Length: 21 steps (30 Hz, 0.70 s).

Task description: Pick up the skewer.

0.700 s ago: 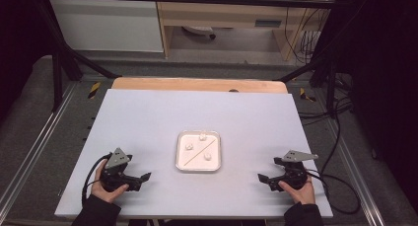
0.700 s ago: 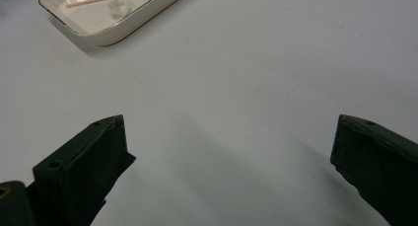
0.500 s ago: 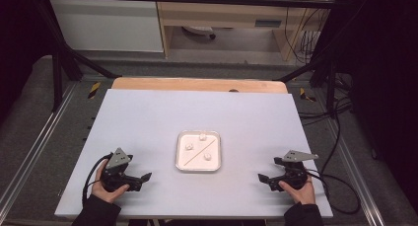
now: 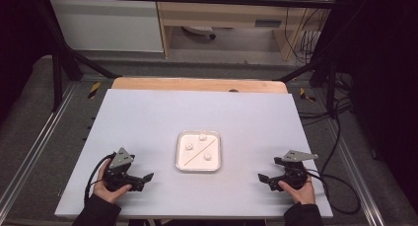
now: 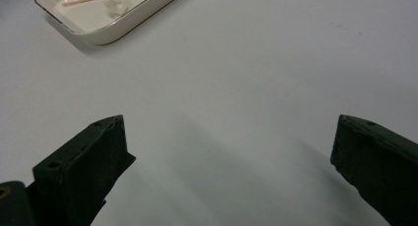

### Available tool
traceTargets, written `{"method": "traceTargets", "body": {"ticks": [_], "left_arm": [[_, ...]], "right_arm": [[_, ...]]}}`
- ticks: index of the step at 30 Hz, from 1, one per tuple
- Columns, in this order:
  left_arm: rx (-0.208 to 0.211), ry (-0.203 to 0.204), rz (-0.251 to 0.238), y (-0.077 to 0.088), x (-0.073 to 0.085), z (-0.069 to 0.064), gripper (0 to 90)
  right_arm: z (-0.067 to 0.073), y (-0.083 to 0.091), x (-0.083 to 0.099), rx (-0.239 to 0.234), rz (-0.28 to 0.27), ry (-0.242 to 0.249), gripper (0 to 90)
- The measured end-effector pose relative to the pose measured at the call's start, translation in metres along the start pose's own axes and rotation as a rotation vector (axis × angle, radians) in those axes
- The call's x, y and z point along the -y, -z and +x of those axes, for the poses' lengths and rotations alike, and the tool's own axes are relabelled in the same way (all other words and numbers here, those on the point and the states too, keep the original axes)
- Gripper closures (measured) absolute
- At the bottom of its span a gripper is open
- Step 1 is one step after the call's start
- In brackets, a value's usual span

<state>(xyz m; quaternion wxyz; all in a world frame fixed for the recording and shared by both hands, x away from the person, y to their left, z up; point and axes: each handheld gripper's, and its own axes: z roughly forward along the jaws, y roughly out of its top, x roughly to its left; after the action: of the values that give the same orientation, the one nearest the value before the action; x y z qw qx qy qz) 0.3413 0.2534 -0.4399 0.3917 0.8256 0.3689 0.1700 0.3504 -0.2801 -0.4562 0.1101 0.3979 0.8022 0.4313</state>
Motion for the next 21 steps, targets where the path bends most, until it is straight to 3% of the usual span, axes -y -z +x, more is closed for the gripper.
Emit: {"method": "traceTargets", "body": {"ticks": [14, 21], "left_arm": [[-0.003, -0.013, 0.010, 0.000, -0.020, -0.008, 2.2], [0.005, -0.040, 0.017, -0.005, -0.037, -0.018, 2.2]], "right_arm": [[0.000, 0.000, 0.000, 0.004, 0.000, -0.002, 1.4], [0.000, 0.000, 0.000, 0.006, 0.001, 0.001, 1.3]]}}
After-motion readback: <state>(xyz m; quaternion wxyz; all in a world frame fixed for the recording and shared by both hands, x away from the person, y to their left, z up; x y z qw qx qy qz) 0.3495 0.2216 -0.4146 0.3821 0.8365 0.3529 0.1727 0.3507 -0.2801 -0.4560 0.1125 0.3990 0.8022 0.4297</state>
